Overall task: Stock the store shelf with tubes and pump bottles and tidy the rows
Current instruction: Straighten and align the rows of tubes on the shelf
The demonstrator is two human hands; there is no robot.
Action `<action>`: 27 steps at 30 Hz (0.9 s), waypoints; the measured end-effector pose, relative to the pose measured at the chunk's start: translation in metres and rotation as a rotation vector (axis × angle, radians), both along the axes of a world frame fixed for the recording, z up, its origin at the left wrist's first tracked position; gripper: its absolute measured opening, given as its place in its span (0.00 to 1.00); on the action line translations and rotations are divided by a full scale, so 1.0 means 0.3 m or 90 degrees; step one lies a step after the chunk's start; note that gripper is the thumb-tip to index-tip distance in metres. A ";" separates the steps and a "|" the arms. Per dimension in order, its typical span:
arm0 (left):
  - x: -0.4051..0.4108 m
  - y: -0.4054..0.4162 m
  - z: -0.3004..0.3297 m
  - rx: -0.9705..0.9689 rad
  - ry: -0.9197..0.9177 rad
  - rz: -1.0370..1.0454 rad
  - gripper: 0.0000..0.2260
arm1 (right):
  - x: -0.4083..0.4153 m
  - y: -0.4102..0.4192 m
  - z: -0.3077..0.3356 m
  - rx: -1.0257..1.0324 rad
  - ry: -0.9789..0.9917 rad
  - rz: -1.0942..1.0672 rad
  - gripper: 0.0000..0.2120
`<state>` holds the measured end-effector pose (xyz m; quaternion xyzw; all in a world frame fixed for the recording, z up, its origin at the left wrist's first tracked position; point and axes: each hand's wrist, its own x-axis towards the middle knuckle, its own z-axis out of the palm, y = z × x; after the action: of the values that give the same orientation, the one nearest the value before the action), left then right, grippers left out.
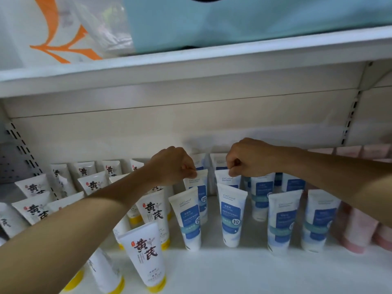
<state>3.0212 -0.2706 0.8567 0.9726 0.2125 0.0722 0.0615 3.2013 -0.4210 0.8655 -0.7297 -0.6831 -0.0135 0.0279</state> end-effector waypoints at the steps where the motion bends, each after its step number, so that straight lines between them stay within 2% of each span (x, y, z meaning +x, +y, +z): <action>1: 0.000 -0.002 0.000 -0.003 -0.001 -0.005 0.10 | 0.002 -0.001 -0.001 0.000 0.002 0.000 0.11; 18: -0.024 -0.019 0.006 -0.023 -0.006 -0.037 0.10 | 0.003 -0.007 -0.003 0.000 0.030 -0.019 0.08; 27: -0.030 -0.021 0.000 -0.050 0.000 -0.033 0.08 | -0.002 -0.020 -0.006 0.003 0.041 -0.027 0.10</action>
<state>3.0121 -0.2768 0.8568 0.9746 0.1901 0.0619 0.1011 3.2007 -0.4269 0.8636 -0.7440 -0.6662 0.0076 0.0512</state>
